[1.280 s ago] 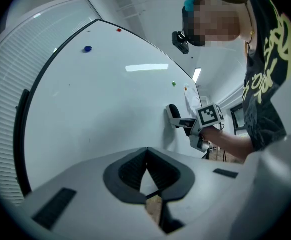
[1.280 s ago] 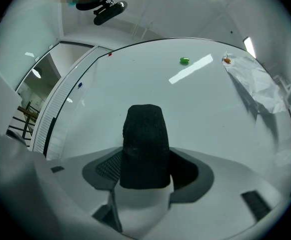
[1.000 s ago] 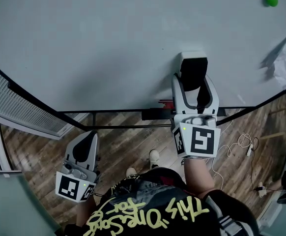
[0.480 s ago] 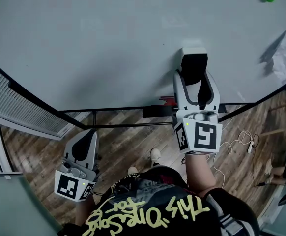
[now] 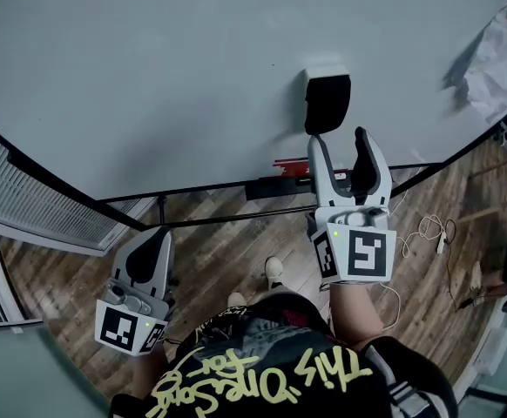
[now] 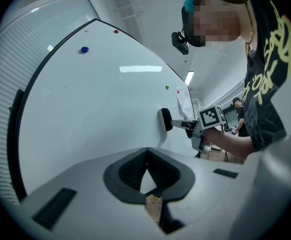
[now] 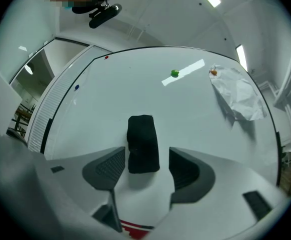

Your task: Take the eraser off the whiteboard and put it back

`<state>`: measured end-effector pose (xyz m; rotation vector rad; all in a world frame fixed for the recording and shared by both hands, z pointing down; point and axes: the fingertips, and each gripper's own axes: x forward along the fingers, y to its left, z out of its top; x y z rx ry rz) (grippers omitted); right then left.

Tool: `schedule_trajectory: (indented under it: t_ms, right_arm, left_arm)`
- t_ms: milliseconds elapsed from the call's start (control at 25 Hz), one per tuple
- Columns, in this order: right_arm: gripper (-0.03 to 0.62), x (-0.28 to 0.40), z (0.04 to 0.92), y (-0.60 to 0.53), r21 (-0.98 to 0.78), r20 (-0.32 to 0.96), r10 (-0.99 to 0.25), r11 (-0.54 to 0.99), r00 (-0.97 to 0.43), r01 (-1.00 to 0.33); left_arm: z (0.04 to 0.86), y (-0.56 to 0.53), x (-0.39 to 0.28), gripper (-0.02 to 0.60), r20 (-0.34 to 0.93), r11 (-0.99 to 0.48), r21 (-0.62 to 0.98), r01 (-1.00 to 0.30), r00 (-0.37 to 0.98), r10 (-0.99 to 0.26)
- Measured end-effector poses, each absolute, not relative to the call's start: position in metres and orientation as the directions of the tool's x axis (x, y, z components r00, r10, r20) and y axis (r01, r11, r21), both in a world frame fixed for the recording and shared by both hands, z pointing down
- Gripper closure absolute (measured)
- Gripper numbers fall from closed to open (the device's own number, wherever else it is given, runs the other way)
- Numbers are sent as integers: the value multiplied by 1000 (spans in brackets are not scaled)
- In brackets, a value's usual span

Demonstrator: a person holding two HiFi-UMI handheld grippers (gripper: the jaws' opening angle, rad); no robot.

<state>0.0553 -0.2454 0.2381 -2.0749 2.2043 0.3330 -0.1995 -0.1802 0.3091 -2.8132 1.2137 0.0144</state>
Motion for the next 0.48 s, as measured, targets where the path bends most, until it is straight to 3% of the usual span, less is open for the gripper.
schedule_trajectory:
  t_ms: [480]
  right_arm:
    - [335,47,253,-199,80,-201,-976,69,-84,-994]
  left_arm:
    - [309,-163,-191,574,-46,-743,-76,-665,747,-663]
